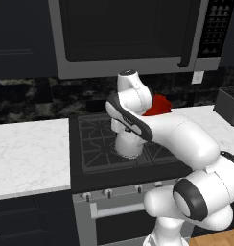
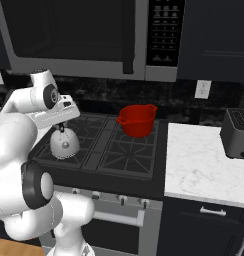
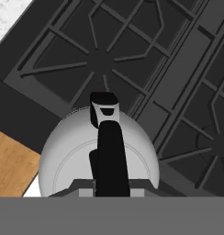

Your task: Pick the kettle from the counter and place it on a stove burner. Then turn the burner on.

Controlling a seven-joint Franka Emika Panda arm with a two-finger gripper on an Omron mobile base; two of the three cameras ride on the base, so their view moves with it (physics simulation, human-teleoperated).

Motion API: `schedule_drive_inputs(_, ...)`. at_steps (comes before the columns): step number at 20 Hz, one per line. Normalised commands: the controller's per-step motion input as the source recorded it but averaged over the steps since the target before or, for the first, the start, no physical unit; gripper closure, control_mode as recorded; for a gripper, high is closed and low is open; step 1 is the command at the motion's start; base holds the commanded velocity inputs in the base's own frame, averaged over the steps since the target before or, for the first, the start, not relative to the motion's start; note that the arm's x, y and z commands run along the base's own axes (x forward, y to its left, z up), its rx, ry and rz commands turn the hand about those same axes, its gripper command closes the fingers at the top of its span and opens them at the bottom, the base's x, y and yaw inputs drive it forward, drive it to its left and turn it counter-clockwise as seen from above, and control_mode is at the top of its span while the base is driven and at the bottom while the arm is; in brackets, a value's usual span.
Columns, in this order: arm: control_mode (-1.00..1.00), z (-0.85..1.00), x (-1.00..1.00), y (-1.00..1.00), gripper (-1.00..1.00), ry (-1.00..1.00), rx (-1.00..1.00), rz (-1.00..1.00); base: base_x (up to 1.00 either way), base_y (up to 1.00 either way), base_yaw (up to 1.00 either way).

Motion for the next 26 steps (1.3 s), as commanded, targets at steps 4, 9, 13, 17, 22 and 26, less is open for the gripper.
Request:
schedule_drive_inputs(4,-1.00,-0.05,0.36,0.27,1.00,0.00,0.00,-0.08,0.00,0.00,0.00)
schedule_drive_inputs(9,-1.00,-0.09,0.25,0.30,1.00,-0.01,0.00,-0.08,0.00,0.00,0.00)
schedule_drive_inputs(13,-1.00,-0.24,0.02,0.19,1.00,-0.06,0.00,-0.07,0.00,0.00,0.00)
schedule_drive_inputs(17,-1.00,-0.22,0.07,0.14,1.00,-0.06,0.00,-0.06,0.00,0.00,0.00)
schedule_drive_inputs(22,-1.00,-0.18,0.09,0.13,1.00,-0.05,0.00,-0.06,0.00,0.00,0.00)
schedule_drive_inputs(26,-1.00,-0.09,0.17,0.16,1.00,-0.04,0.00,-0.07,0.00,0.00,0.00)
